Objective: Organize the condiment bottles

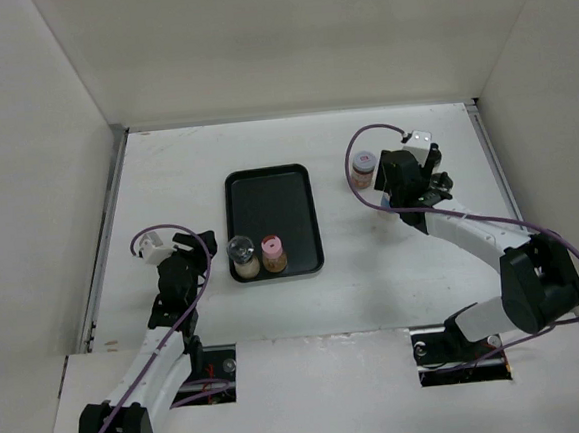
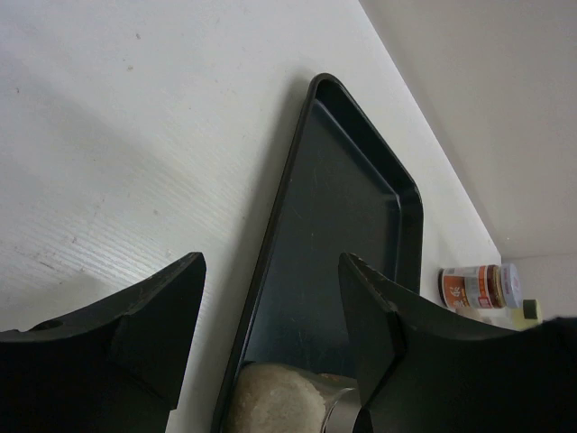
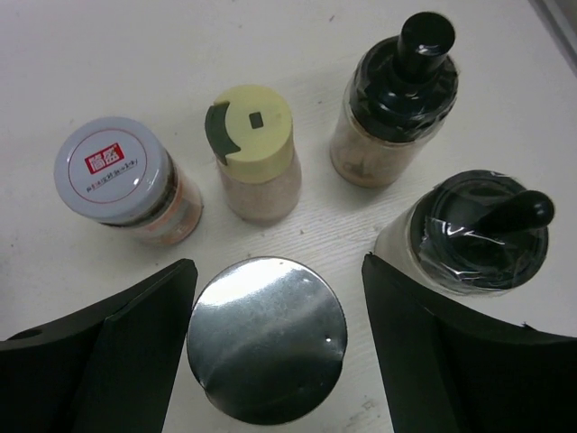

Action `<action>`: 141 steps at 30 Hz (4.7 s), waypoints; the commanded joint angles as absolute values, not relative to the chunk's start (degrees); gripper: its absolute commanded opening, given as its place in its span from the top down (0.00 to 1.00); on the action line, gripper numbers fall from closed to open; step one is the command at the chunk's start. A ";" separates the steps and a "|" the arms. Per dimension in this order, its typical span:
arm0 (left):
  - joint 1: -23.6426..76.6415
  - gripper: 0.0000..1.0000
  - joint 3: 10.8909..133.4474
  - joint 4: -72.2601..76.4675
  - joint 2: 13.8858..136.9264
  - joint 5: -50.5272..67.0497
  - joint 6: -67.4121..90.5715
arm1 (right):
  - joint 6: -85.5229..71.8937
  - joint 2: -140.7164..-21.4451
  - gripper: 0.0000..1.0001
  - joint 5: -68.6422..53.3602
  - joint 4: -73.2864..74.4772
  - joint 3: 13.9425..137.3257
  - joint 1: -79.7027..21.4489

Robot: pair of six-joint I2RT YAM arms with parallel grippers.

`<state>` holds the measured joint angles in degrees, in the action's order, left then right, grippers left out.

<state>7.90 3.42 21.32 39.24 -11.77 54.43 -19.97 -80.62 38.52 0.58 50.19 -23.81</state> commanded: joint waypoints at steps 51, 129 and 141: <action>6.46 0.41 2.46 24.26 39.20 -11.87 55.37 | -8.96 -114.87 0.58 26.19 -9.49 93.61 -62.18; 7.95 0.41 3.34 24.87 39.28 -14.15 53.79 | -18.46 -90.27 0.52 24.26 -1.76 67.33 -33.59; 9.01 0.41 3.51 24.96 39.28 -14.94 53.44 | -18.37 -89.73 0.52 24.26 -5.80 62.31 -52.16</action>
